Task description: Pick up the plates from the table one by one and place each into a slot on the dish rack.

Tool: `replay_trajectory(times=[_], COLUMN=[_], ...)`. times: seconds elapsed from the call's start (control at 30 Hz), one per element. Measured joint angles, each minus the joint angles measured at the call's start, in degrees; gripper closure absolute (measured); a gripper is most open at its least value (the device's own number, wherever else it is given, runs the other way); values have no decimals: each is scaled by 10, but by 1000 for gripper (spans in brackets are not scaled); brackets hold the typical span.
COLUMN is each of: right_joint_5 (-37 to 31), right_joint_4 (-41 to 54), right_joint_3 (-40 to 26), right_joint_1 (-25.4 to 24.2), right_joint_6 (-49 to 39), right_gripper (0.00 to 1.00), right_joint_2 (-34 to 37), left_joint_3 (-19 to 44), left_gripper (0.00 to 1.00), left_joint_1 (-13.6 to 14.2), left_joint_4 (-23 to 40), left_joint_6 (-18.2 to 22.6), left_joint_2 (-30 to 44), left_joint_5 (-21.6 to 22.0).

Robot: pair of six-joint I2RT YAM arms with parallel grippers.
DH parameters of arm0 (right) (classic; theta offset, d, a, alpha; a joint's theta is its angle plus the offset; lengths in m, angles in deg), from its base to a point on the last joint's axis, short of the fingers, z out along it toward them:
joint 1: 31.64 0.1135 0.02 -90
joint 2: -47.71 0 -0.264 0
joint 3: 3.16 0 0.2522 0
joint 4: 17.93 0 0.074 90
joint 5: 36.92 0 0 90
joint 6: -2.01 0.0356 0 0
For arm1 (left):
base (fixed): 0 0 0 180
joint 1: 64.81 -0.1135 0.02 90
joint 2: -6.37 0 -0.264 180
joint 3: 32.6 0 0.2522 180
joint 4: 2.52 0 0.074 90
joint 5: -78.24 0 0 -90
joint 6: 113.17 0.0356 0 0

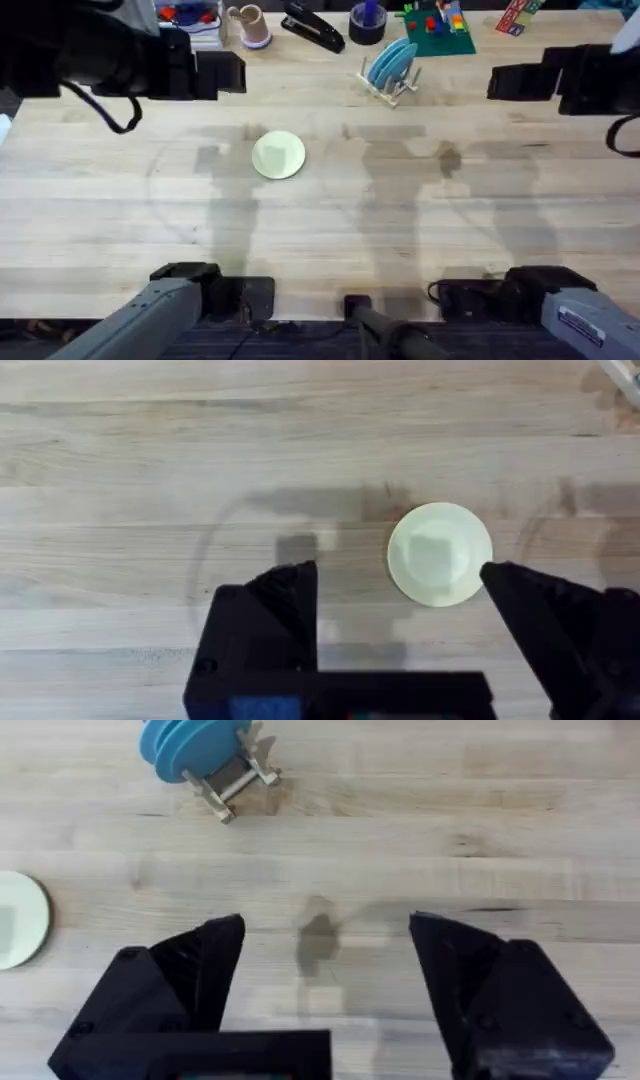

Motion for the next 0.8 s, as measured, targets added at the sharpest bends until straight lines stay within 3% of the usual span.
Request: replay_trajectory(times=[0.27, 0.3, 0.47, 0.5, 0.67, 0.8], right_joint_5=[0, 0, 0, 0, 0, 0], right_joint_4=[0, 0, 0, 0, 0, 0], right_joint_3=[-1, -2, -2, -2, -2, -2], right_joint_1=[0, 0, 0, 0, 0, 0], right_joint_6=[2, 2, 2, 2, 2, 2], right_gripper=[7, 7, 7, 7, 7, 8], right_joint_2=[0, 0, 0, 0, 0, 0], left_joint_3=[0, 0, 0, 0, 0, 0], left_gripper=[16, 110, 899, 941, 958, 958], left_joint_1=[0, 0, 0, 0, -5, -38], left_joint_4=[-5, -6, 0, 6, 28, 28], left_joint_6=[0, -2, -2, -3, -7, 7], left_joint_2=[11, 11, 11, 11, 11, 11], left_joint_5=[-9, -10, -13, -14, -58, -126])
